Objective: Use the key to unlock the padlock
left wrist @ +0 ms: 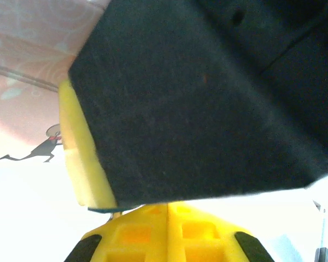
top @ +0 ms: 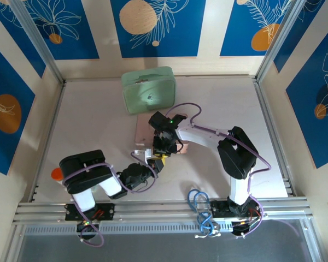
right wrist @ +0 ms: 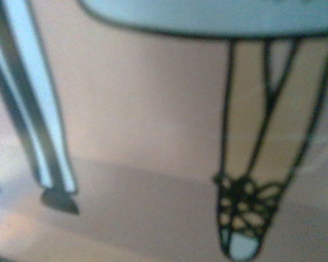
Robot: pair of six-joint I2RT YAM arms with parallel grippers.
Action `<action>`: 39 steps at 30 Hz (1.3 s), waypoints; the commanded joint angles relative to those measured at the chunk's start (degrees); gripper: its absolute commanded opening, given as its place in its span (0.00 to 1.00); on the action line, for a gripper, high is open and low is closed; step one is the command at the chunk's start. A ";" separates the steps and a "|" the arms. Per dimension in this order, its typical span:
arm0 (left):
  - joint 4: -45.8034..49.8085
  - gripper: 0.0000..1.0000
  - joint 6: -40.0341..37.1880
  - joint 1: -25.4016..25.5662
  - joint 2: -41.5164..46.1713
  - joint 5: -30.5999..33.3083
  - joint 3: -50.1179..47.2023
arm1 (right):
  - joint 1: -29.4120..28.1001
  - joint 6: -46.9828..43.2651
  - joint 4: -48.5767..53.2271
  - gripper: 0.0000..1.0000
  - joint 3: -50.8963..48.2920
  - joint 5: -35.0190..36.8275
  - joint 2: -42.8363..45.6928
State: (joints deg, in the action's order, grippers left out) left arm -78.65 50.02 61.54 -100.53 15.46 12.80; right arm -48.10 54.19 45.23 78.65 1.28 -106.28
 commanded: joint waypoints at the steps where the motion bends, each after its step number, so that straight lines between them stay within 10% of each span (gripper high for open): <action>1: -2.01 0.00 3.33 -0.52 -1.74 0.28 -0.14 | -1.56 1.98 -2.32 0.40 -2.84 0.36 3.27; 7: -2.03 0.00 6.21 -0.46 -2.43 0.62 -0.59 | -4.07 6.25 -10.36 0.58 -10.10 10.60 10.32; 19: -0.77 0.06 7.74 -0.45 9.02 10.11 -11.41 | -8.78 8.47 -21.61 0.54 -19.42 22.94 12.71; 27: 45.84 0.31 3.86 1.16 36.79 15.88 -3.84 | -14.55 9.77 -26.58 0.53 -20.64 36.71 7.89; 39: 38.23 0.42 4.27 1.13 34.45 14.20 -6.94 | -14.05 10.15 -27.88 0.49 -19.87 40.93 4.68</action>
State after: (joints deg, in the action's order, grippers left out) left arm -40.16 55.24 62.37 -65.78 30.15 5.67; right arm -62.37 64.95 20.23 59.22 39.38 -101.43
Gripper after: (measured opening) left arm 0.422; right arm 0.494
